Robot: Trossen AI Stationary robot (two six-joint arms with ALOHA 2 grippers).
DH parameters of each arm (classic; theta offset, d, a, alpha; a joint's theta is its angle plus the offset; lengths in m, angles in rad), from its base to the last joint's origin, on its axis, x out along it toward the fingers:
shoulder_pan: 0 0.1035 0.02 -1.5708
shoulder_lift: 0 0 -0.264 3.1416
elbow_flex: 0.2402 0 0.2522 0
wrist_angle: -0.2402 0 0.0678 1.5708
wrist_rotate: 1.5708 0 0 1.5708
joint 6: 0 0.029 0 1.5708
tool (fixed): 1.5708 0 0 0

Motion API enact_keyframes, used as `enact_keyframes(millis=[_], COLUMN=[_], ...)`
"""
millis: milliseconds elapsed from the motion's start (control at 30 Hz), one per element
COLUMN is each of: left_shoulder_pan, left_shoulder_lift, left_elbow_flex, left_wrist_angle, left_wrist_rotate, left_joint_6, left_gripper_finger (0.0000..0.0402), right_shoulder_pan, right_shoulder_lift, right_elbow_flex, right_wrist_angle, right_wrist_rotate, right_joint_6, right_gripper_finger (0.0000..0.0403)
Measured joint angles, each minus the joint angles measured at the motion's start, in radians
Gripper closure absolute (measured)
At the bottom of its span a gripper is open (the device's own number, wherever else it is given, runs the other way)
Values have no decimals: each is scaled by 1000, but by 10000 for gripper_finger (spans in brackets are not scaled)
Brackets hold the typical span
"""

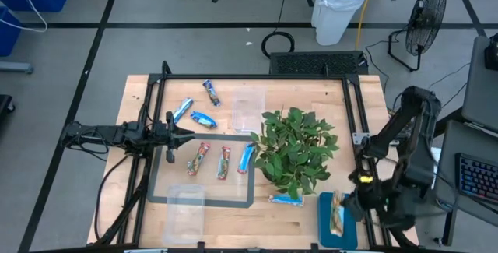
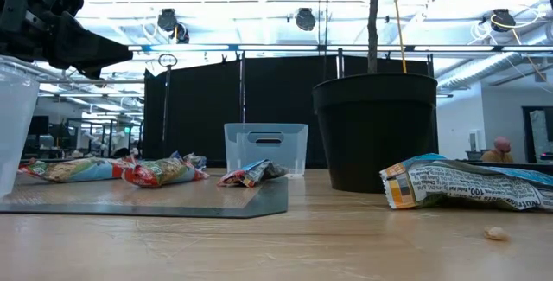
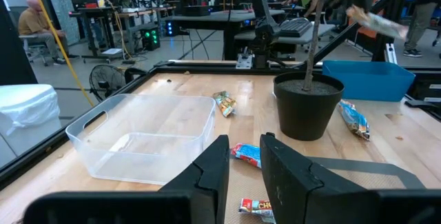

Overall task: Pick and place Granola Bars by type
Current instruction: Put the green granola bar into the blue bin

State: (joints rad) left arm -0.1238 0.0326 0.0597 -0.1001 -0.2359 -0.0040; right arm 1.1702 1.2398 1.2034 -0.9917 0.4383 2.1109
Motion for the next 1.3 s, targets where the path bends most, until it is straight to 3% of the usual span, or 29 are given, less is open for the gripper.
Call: enact_keyframes(millis=[267,533,967,1300], left_shoulder_pan=[0,0,0,0], left_shoulder_lift=[0,0,0,0], left_elbow_flex=[0,0,0,0], left_wrist_angle=[0,0,0,0], left_wrist_rotate=[0,0,0,0], left_joint_6=[0,0,0,0], left_gripper_finger=[314,314,314,314], right_shoulder_pan=[-15,-79,-109,-127], right_shoulder_lift=[155,186,165,112], right_elbow_flex=[0,0,-117,-244], right_wrist_angle=[40,32,133,285], right_wrist_rotate=[-125,-259,-312,-323], right_joint_6=[114,103,91,100], right_gripper_finger=[403,403,397,336])
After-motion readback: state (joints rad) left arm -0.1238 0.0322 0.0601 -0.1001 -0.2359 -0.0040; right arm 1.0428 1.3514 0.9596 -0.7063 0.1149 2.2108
